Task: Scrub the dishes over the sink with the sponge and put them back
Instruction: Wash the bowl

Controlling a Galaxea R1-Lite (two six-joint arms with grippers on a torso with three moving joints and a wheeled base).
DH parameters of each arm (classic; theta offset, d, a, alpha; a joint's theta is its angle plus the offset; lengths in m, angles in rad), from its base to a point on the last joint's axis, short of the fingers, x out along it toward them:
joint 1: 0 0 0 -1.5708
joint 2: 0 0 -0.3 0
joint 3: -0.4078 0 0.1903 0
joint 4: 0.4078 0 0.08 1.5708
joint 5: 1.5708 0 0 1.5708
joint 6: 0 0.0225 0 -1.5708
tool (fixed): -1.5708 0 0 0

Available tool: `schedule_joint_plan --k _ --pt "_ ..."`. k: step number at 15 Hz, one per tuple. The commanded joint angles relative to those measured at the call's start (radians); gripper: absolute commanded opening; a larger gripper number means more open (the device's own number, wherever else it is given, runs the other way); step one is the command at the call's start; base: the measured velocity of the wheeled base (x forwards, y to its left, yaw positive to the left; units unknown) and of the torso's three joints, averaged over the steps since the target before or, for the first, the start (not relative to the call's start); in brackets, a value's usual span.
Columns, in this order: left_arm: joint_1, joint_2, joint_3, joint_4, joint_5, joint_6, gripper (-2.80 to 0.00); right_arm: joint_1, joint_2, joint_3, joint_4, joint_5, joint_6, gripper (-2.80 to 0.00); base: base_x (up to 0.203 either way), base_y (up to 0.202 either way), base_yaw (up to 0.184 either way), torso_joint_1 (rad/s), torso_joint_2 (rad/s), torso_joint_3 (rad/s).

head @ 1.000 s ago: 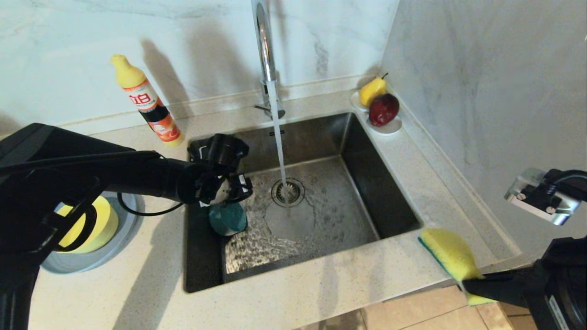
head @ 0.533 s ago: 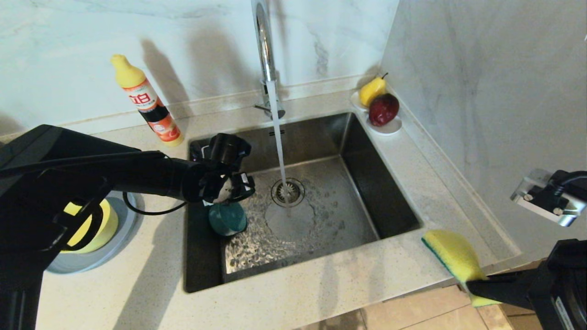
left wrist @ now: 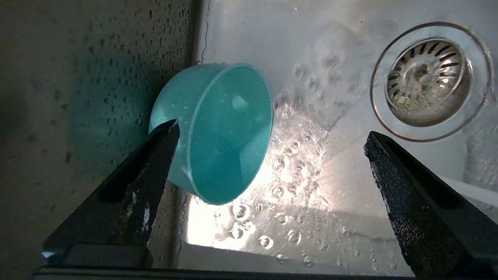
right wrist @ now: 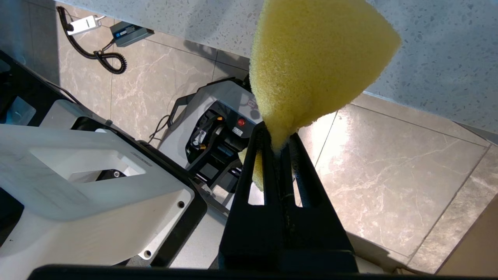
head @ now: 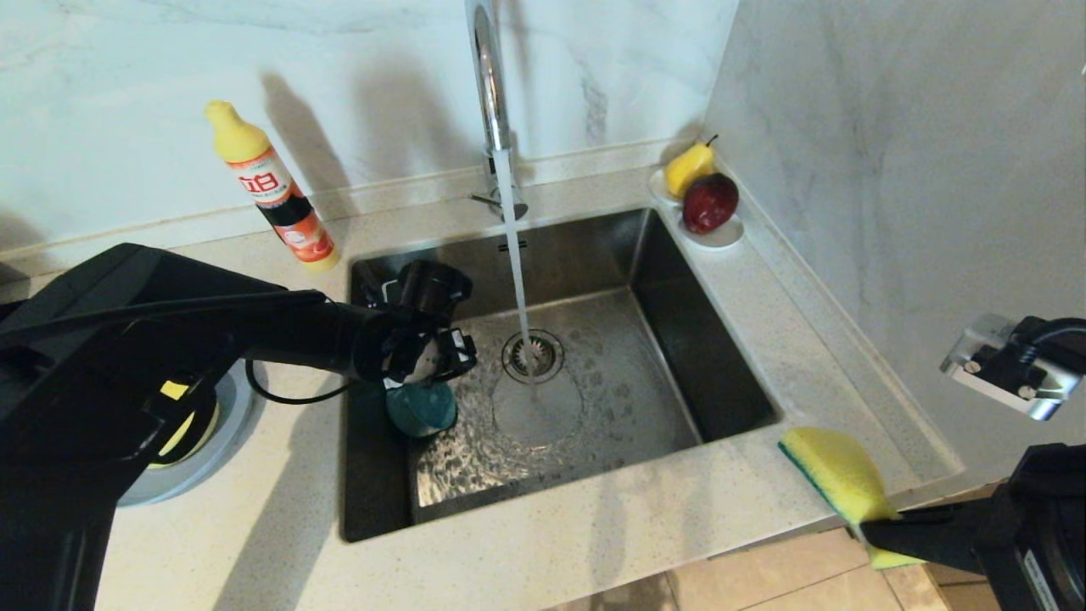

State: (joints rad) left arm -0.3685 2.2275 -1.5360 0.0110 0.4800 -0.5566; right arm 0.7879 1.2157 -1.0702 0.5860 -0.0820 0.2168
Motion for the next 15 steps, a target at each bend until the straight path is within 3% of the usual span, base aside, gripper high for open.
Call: schedule_joint_plan --k 1,15 --pt "0.002 0.021 -0.008 0.000 0.004 -0.004 0.00 0.001 0.007 0.000 0.003 -0.001 0.001 -2.80 0.000 0.000 0.000 0.000 0.00 0.000" --pt "0.010 0.054 -0.052 0.000 0.005 -0.006 0.00 -0.027 -0.001 -0.002 0.003 0.025 -0.002 -2.80 0.000 0.000 0.000 0.000 0.00 0.000"
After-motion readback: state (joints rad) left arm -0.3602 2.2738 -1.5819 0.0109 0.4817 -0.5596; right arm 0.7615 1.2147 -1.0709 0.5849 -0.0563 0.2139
